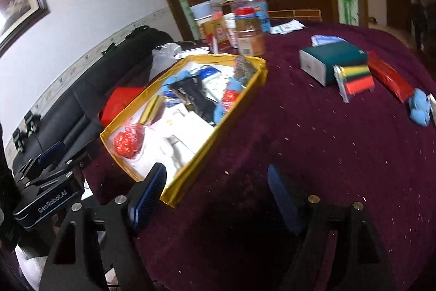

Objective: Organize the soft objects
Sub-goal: 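Withdraw both open tools from the tray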

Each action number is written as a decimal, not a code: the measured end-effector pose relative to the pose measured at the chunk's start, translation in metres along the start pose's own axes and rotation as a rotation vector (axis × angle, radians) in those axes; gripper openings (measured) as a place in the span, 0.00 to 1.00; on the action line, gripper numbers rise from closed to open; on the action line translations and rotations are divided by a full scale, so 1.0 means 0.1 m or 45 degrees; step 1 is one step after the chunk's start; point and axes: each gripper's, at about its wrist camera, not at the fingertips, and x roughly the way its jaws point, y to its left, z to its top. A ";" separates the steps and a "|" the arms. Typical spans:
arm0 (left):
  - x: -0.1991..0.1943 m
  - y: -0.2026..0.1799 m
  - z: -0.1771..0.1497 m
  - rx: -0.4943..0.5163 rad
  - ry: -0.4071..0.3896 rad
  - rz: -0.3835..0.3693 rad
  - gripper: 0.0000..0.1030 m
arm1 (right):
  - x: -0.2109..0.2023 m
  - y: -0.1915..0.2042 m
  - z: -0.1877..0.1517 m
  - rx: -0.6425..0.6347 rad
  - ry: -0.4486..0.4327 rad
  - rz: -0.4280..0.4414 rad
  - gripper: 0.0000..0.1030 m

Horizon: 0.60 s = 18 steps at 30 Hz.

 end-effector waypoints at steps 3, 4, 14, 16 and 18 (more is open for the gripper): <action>-0.04 -0.11 0.00 0.032 -0.002 -0.006 0.94 | -0.05 -0.10 -0.03 0.032 -0.009 0.001 0.74; -0.06 -0.15 0.00 0.042 0.000 -0.015 0.94 | -0.07 -0.13 -0.04 0.043 -0.014 0.001 0.74; -0.20 -0.55 -0.01 0.143 -0.009 -0.057 0.94 | -0.20 -0.41 -0.11 0.116 -0.041 0.006 0.74; -0.21 -0.63 -0.02 0.164 -0.007 -0.068 0.94 | -0.22 -0.48 -0.13 0.137 -0.045 0.006 0.74; -0.22 -0.70 -0.03 0.181 -0.005 -0.072 0.94 | -0.23 -0.55 -0.14 0.158 -0.047 0.008 0.74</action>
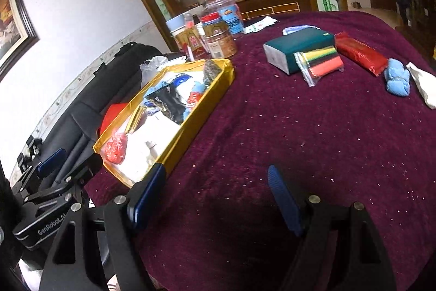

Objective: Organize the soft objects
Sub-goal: 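Withdraw both open tools from the tray, then move both tools toward the blue knit glove and white cloth on the table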

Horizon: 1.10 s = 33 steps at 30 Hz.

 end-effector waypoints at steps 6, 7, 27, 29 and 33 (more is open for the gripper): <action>0.00 -0.20 0.00 0.052 0.017 -0.022 0.94 | -0.01 -0.19 -0.02 0.050 0.000 -0.001 0.75; 0.01 -0.24 0.00 0.059 0.020 -0.024 0.94 | -0.01 -0.21 -0.03 0.058 0.001 -0.001 0.75; 0.15 -0.93 -0.02 0.245 0.092 -0.077 0.95 | -0.21 -0.89 -0.06 0.255 -0.037 -0.040 0.75; 0.17 -1.01 -0.02 0.265 0.097 -0.084 0.95 | -0.25 -0.98 -0.05 0.274 -0.045 -0.052 0.75; 0.27 -1.20 -0.01 0.306 0.117 -0.120 0.95 | -0.35 -1.17 -0.07 0.311 -0.059 -0.092 0.75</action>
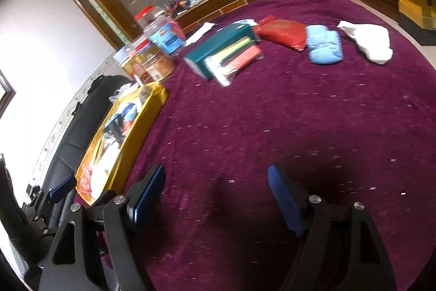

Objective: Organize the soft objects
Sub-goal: 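Move both tools toward the blue knit glove and white cloth on the table, then grasp the white cloth with right tool while left tool grasps the blue knit glove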

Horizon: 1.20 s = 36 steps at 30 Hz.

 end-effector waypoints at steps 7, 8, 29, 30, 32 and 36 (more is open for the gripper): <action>0.48 -0.24 0.16 0.004 0.143 -0.170 0.95 | -0.21 -0.45 0.10 0.066 -0.032 -0.107 0.75; 0.56 -0.27 0.18 -0.003 0.162 -0.198 0.95 | -0.26 -0.53 0.13 0.073 -0.036 -0.134 0.75; 0.92 -0.28 0.07 -0.104 0.277 -0.415 0.99 | 0.21 -1.16 1.36 0.050 0.034 -0.385 0.75; 0.92 -0.28 0.07 -0.102 0.277 -0.414 0.99 | 0.32 -1.14 1.41 0.045 0.062 -0.375 0.75; 0.92 -0.28 0.07 -0.102 0.275 -0.415 0.99 | 0.53 -1.09 1.49 0.038 0.087 -0.393 0.75; 0.93 -0.28 0.08 -0.102 0.274 -0.414 0.99 | 0.84 -1.00 1.61 -0.014 0.110 -0.485 0.74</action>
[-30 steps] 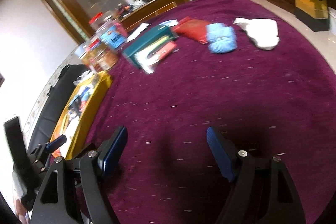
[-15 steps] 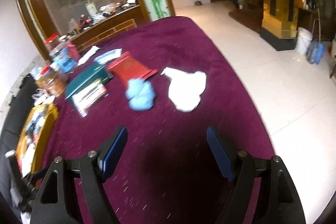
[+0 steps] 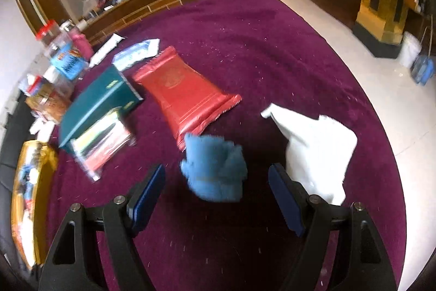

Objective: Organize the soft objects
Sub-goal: 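Grasp the white cloth with right tool while left tool grasps the blue knit glove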

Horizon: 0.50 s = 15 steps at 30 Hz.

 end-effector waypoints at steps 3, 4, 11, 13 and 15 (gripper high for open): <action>0.00 0.00 0.00 0.001 0.000 0.000 0.99 | 0.13 0.13 -0.01 -0.061 0.074 0.052 0.66; 0.00 0.00 0.00 0.001 0.000 0.000 0.99 | 0.13 0.17 -0.04 -0.089 0.084 0.053 0.66; 0.00 0.00 0.00 0.001 0.000 0.000 0.99 | -0.29 0.56 -0.52 -0.329 0.310 0.662 0.66; 0.00 -0.01 0.00 0.001 0.000 0.001 0.99 | -0.53 0.56 -0.62 -0.376 0.271 0.713 0.71; 0.00 -0.01 0.00 0.001 0.001 0.003 0.99 | -0.69 0.44 -0.63 -0.351 0.201 0.653 0.74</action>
